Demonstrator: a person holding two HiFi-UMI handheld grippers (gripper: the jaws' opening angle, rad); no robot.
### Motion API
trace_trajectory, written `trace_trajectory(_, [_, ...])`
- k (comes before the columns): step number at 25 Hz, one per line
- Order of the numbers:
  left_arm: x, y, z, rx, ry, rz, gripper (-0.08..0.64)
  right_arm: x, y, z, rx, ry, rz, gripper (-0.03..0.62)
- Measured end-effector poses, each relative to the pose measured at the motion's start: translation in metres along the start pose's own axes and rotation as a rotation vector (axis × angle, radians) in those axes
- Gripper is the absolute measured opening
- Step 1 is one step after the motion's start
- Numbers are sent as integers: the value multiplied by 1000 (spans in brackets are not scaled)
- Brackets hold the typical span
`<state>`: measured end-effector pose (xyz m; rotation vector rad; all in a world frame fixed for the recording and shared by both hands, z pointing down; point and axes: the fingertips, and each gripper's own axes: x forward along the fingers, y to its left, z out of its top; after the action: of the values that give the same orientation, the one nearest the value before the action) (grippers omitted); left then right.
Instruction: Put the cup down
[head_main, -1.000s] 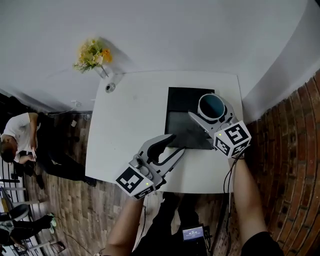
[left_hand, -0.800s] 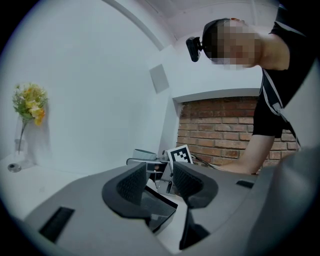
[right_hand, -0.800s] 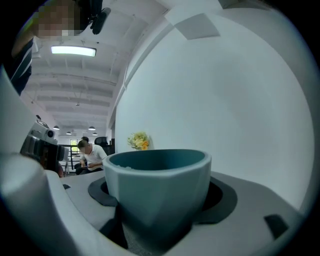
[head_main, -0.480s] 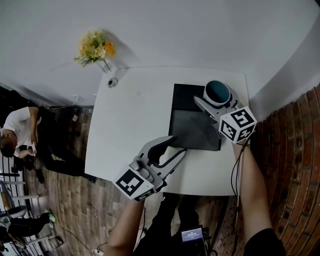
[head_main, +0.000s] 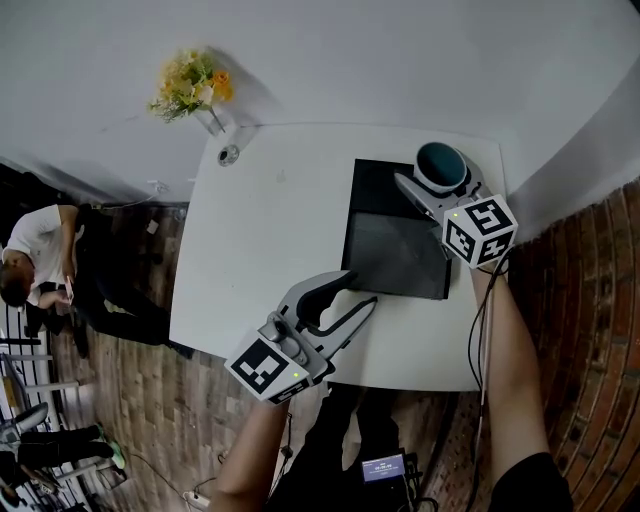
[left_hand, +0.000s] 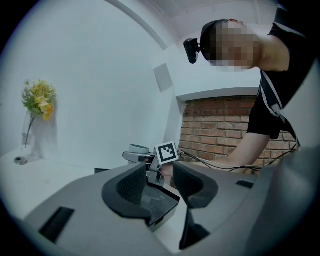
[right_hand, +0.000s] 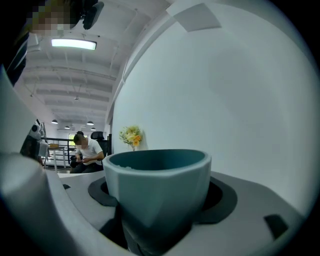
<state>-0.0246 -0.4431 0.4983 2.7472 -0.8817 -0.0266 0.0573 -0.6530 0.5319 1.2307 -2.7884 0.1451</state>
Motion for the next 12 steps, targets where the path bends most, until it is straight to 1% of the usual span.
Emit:
trace_trajectory(8, [-2,3,-2,0,7,12,172,8,-4,-8,20,13,6,407])
trace_trajectory(12, [-1,5,0,2,8,14,172,6,-1,-8,0,9,21,408])
